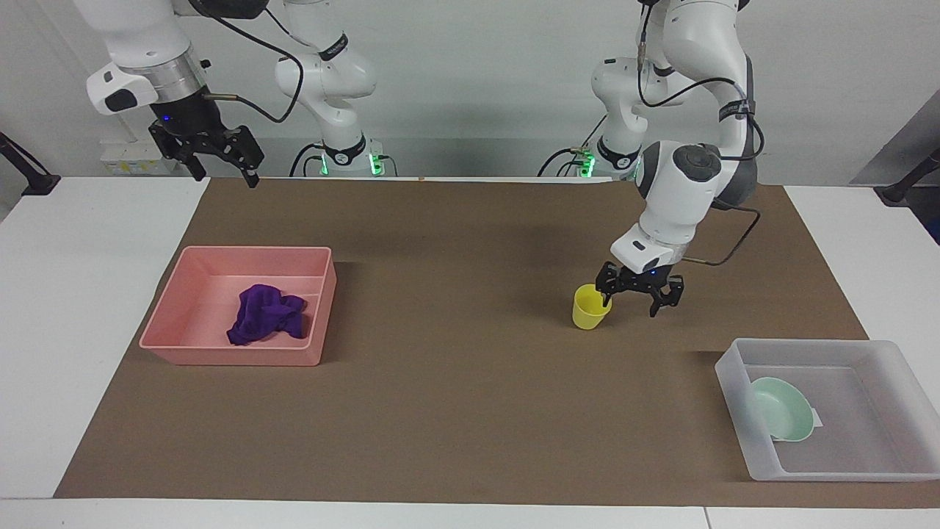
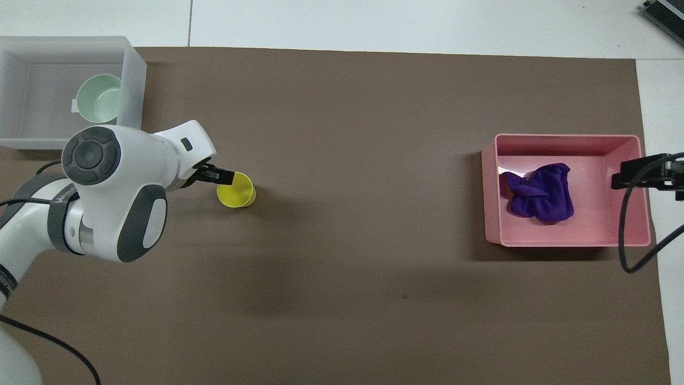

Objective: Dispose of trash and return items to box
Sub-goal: 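Reach the left gripper to the yellow cup and grasp it, then carry the yellow cup with the left gripper into the clear box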

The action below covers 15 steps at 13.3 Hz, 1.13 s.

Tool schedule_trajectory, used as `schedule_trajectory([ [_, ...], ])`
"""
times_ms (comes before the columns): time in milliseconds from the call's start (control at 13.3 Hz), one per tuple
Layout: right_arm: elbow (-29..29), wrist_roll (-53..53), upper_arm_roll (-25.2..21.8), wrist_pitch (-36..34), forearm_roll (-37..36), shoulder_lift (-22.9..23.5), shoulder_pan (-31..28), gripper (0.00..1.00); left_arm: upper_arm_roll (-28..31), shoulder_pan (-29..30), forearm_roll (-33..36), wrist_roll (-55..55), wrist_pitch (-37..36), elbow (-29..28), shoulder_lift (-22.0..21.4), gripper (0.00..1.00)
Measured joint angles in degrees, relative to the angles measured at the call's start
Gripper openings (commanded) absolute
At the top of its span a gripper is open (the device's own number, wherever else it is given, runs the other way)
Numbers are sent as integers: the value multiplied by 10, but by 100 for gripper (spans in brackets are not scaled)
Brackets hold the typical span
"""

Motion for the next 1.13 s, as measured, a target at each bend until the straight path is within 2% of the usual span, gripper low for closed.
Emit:
schedule_trajectory([
  [75, -1, -2, 0, 0, -1, 0, 1, 100, 0, -4, 0, 0, 18, -14, 0, 100],
  [151, -2, -4, 0, 0, -5, 0, 2, 100, 0, -9, 0, -5, 35, -28, 0, 75],
  [226, -4, -4, 0, 0, -11, 0, 3, 100, 0, -15, 0, -17, 51, -40, 1, 25],
  [301, -6, -4, 0, 1, -14, 0, 5, 100, 0, -20, 0, -32, 61, -47, 3, 0],
  [753, -7, -4, 2, 1, -17, 0, 7, 100, 9, -15, 0, -53, 71, -41, 2, 0],
  [904, -7, -4, 2, 1, -18, 0, 7, 100, 11, 5, 0, -53, 70, -15, -1, 0],
  [1130, -7, -4, 2, 1, -18, 0, 7, 100, 13, 53, 0, -38, 40, 55, 3, 0],
])
